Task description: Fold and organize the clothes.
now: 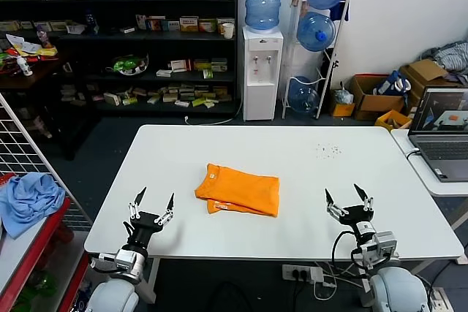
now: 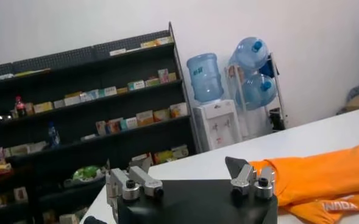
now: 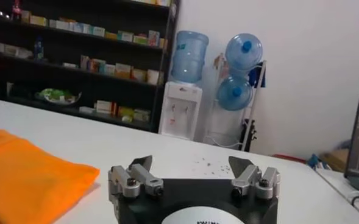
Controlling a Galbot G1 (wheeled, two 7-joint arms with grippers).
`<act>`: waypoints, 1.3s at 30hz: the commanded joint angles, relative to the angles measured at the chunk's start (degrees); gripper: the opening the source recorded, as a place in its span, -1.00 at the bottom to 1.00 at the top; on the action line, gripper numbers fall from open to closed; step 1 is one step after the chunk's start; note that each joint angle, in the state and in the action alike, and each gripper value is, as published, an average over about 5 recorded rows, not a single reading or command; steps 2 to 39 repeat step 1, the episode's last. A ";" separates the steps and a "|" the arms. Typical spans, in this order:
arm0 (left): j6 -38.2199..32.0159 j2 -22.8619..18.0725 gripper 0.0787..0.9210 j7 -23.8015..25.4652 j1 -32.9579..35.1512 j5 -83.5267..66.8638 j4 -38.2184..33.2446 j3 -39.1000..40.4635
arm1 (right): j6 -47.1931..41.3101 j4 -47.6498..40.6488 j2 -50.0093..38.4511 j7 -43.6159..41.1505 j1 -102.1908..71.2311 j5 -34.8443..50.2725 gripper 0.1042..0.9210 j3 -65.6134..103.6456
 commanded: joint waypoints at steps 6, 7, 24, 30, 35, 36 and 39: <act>0.74 -0.80 0.77 0.60 0.24 -0.35 -0.83 -0.50 | 1.49 0.59 0.61 0.56 -0.84 1.39 0.76 -1.11; 0.74 -0.80 0.77 0.60 0.24 -0.35 -0.83 -0.50 | 1.49 0.59 0.61 0.56 -0.84 1.39 0.76 -1.11; 0.74 -0.80 0.77 0.60 0.24 -0.35 -0.83 -0.50 | 1.49 0.59 0.61 0.56 -0.84 1.39 0.76 -1.11; 0.74 -0.80 0.77 0.60 0.24 -0.35 -0.83 -0.50 | 1.49 0.59 0.61 0.56 -0.84 1.39 0.76 -1.11; 0.74 -0.80 0.77 0.60 0.24 -0.35 -0.83 -0.50 | 1.49 0.59 0.61 0.56 -0.84 1.39 0.76 -1.11; 0.74 -0.80 0.77 0.60 0.24 -0.35 -0.83 -0.50 | 1.49 0.59 0.61 0.56 -0.84 1.39 0.76 -1.11; 0.74 -0.80 0.77 0.60 0.24 -0.35 -0.83 -0.50 | 1.49 0.59 0.61 0.56 -0.84 1.39 0.76 -1.11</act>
